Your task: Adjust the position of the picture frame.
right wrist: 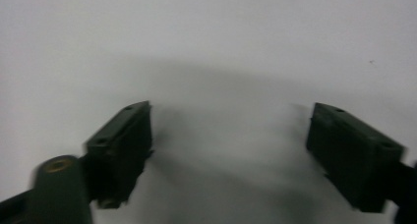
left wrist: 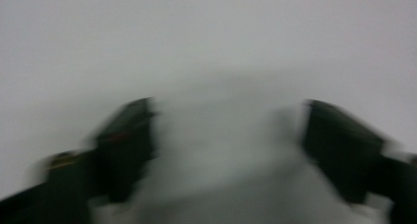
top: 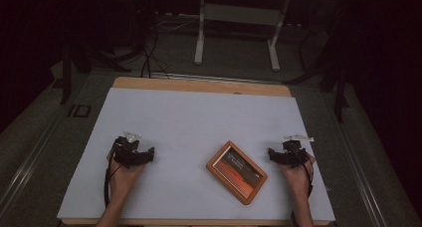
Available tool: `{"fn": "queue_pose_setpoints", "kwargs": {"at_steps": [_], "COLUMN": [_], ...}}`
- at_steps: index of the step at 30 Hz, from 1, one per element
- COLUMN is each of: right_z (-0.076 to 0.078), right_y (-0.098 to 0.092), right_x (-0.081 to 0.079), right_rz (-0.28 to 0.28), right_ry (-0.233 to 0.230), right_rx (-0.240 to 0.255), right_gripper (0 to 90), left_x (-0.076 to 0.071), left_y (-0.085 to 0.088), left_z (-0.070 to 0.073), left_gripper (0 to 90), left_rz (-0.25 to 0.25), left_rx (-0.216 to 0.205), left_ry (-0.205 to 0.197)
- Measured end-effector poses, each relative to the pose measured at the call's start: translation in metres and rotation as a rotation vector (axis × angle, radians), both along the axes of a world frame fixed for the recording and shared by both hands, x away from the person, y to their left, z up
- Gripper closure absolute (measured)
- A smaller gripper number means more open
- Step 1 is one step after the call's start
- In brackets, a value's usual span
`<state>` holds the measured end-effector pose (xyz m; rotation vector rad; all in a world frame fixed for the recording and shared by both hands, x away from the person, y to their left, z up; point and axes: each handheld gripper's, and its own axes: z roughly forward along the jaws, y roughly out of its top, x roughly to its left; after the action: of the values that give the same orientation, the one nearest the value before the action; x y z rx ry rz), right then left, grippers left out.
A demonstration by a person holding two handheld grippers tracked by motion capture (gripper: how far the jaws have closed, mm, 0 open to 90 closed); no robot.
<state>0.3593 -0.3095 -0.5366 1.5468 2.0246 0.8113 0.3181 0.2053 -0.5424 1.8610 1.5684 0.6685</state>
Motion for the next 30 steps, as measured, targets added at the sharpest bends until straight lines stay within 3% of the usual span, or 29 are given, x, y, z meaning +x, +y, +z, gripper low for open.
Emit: {"fn": "queue_pose_setpoints", "kwargs": {"at_steps": [2,5,9,13,16,21,30], "right_z": [0.001,0.006,0.010,0.016,0.021,0.030,0.030], "right_y": [0.003,0.008,0.013,0.016,0.019,0.021,0.026], "right_x": [-0.003,-0.004,-0.006,-0.009,-0.013,-0.017,-0.020], "right_rz": [0.036,0.088,0.121,0.158,0.179,0.206,0.251], "right_ry": [-0.006,-0.025,-0.043,-0.050,-0.075,-0.125,-0.116], "right_rx": [0.005,0.002,0.003,0.064,0.070,0.098,0.117], "right_gripper": [31.6,35.2,35.3,36.3,36.5,36.9,39.3], "left_x": [-0.002,-0.006,-0.013,-0.023,-0.030,-0.039,-0.052], "left_y": [0.003,0.003,-0.006,-0.024,-0.038,-0.063,-0.105], "left_z": [0.003,0.010,0.015,0.024,0.030,0.035,0.034], "left_gripper": [43.5,44.5,44.0,42.0,40.5,40.3,38.9], "left_rz": [0.014,-0.002,-0.032,-0.063,-0.098,-0.189,-0.319], "left_rx": [-0.039,-0.101,-0.130,-0.117,-0.149,-0.184,-0.249], "left_ry": [0.004,-0.035,-0.049,-0.081,-0.097,-0.097,-0.052]}}
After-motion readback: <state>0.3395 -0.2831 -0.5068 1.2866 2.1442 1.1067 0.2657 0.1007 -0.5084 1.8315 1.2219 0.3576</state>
